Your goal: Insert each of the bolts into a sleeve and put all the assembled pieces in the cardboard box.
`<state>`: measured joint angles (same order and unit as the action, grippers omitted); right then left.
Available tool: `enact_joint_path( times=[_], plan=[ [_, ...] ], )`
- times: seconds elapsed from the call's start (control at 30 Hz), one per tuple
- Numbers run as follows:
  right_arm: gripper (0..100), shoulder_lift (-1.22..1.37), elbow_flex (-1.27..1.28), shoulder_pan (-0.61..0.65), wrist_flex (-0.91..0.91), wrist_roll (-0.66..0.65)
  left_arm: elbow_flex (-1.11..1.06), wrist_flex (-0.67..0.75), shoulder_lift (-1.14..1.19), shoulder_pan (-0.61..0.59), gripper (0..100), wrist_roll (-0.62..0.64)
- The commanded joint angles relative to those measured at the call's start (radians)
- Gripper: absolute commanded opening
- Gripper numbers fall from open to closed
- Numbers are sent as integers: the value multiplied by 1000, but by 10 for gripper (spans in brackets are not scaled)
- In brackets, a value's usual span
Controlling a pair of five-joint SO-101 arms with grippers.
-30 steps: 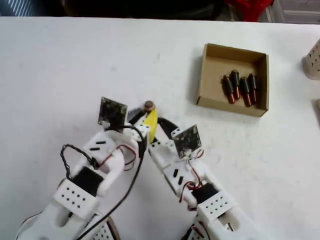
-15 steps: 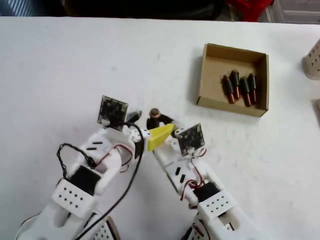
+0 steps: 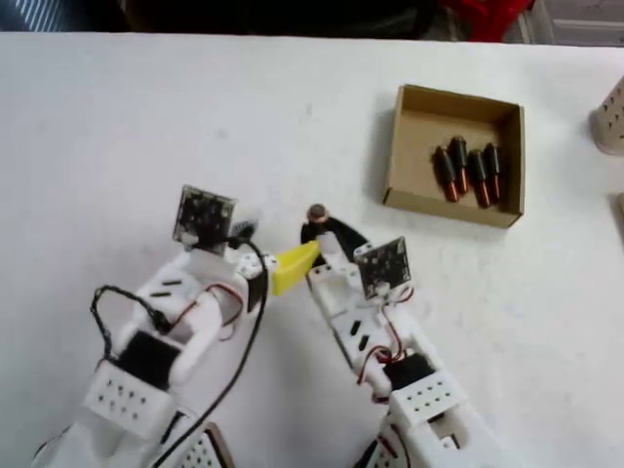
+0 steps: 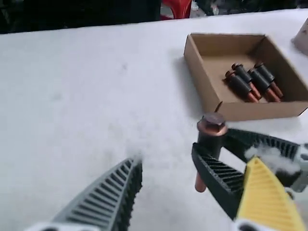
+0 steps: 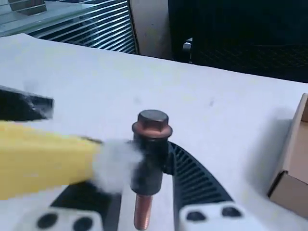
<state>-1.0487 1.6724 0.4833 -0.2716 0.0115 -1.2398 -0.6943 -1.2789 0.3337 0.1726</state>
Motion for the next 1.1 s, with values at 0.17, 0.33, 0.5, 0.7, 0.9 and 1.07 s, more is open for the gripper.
enact_joint_path(
  times=[0.17,0.33,0.5,0.7,0.9,1.07],
  plan=[
    [16,-13,8,-19,30,6,44,-38,-407,-24,199,109],
    [16,-13,8,-19,56,5,-103,135,-513,-157,43,109],
    [16,-16,2,-54,82,5,-169,43,-536,-280,23,107],
    [16,-22,-34,-127,142,5,-258,-158,-535,-351,23,83],
    [16,-15,-264,-282,503,3,-420,-186,-538,-384,23,-40],
    [17,-15,-445,-340,737,-35,-453,-239,-536,-420,23,-126]
  ],
)
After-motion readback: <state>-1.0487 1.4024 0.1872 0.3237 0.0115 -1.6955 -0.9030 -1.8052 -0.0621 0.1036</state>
